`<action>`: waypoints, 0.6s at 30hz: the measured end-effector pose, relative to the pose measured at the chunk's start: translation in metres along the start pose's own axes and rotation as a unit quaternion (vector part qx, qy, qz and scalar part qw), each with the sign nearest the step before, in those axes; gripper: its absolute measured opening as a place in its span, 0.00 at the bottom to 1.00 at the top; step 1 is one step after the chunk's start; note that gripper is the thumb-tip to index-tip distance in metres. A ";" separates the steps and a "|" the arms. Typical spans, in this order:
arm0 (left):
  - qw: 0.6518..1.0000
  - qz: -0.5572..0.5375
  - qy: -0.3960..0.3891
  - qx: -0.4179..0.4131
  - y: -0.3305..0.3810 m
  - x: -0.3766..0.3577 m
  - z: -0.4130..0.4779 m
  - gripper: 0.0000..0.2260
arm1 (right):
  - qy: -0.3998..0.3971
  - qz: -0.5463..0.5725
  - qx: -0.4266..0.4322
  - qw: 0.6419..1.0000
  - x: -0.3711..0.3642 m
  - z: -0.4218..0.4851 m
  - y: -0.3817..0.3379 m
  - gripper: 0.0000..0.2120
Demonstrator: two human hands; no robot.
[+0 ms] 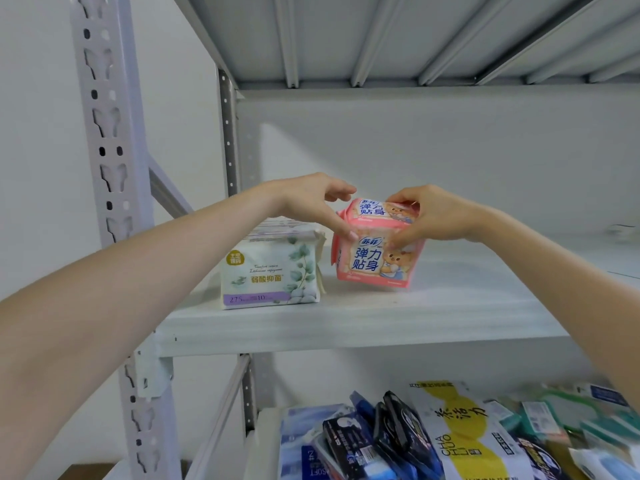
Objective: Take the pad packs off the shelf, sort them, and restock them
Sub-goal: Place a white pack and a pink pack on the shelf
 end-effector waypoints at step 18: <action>0.986 0.075 -0.059 0.134 -0.075 0.028 0.114 0.38 | -0.105 -0.022 -0.004 0.994 -0.001 0.149 0.051 0.24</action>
Point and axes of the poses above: each hand's wrist, its own z-axis towards the middle knuckle, its own x-axis out of the back of the hand, y = z × x, the point moved 9 cm from there along z, towards the middle knuckle, and after that the axes turned 9 degrees about -y, right-handed, at the moved point
